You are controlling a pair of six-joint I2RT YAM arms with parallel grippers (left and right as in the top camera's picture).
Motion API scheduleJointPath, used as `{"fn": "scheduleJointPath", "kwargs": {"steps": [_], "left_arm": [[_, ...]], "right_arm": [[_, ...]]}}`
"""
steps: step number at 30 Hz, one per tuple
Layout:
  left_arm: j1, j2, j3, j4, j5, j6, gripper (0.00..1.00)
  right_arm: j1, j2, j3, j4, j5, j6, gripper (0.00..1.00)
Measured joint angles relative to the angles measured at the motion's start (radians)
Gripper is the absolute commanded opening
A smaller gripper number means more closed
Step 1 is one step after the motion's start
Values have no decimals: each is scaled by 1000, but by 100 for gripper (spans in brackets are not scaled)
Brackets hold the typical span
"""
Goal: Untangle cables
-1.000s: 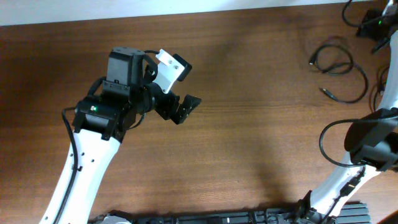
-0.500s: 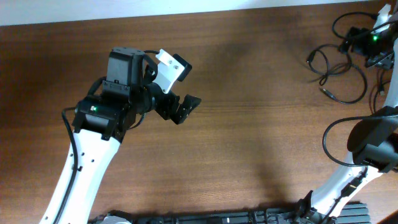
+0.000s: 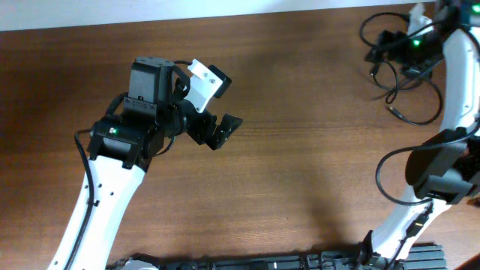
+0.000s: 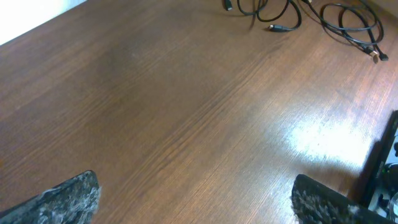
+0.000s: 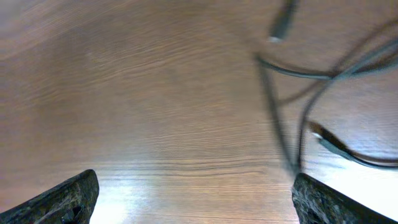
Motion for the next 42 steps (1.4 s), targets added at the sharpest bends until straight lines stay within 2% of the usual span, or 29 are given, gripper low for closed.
{"fn": "scheduleJointPath", "kwargs": {"steps": [8, 11, 17, 42], "left_arm": [[0, 0, 0, 0, 0, 0, 99], [0, 0, 0, 0, 0, 0, 99], [0, 0, 0, 0, 0, 0, 99], [0, 0, 0, 0, 0, 0, 99]], "right_arm": [[200, -147, 0, -14, 63, 9, 99], [316, -164, 0, -14, 68, 0, 99], [441, -164, 0, -11, 119, -3, 99], [451, -164, 0, -15, 165, -5, 99]]}}
